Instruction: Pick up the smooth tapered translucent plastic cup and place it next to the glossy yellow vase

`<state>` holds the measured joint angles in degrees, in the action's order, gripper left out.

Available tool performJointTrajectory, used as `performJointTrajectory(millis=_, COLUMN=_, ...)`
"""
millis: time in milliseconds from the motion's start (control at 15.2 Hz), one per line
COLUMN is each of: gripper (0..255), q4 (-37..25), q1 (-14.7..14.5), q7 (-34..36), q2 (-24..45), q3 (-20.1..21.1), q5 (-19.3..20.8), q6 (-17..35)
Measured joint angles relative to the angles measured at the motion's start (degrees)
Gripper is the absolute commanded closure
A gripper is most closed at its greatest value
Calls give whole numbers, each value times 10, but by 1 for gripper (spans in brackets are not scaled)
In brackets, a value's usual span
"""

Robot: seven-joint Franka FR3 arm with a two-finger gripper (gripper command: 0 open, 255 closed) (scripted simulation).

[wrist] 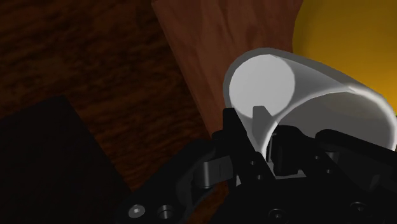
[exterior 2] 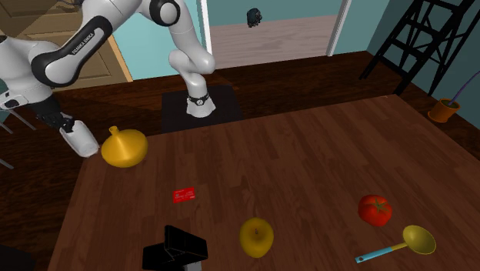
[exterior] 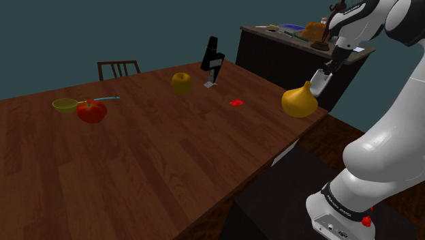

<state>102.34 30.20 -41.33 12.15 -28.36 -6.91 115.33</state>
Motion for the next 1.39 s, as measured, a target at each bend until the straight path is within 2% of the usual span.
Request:
performJointTrajectory(millis=792, gripper=255, q4=54, q1=5, q7=-17, q2=34, q3=6, q5=-23, q6=83)
performJointTrajectory(millis=1254, gripper=255, q4=58, q1=5, q7=-17, q2=38, q3=8, q5=-26, q6=92)
performJointTrajectory(millis=1320, gripper=0, q4=58, q1=5, q7=-17, q2=38, q3=8, q5=-26, q6=92)
performJointTrajectory(millis=1386, gripper=0, q4=58, q1=5, q7=-17, q2=38, q3=8, q5=-26, q6=92)
